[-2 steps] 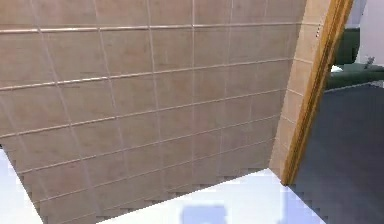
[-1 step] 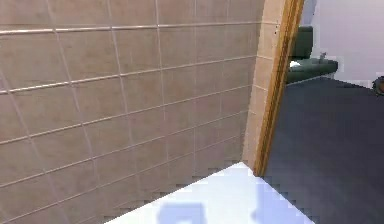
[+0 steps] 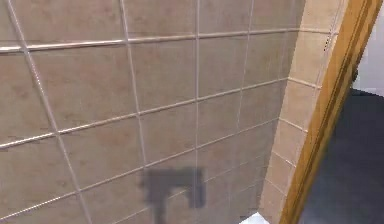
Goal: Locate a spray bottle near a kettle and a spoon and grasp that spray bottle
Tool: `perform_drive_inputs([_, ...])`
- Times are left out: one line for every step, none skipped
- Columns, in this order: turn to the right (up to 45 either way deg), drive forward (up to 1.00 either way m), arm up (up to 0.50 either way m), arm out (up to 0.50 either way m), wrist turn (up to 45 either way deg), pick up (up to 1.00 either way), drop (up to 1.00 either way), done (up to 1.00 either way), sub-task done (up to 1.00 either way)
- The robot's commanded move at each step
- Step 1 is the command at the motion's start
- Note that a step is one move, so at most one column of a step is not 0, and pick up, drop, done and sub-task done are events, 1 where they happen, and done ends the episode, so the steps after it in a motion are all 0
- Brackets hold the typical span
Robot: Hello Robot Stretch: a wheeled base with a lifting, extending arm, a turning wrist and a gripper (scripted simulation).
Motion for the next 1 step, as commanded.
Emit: perform_drive_inputs([45.0,0.00,0.00,0.00,0.0,0.00,0.00,0.00,0.00])
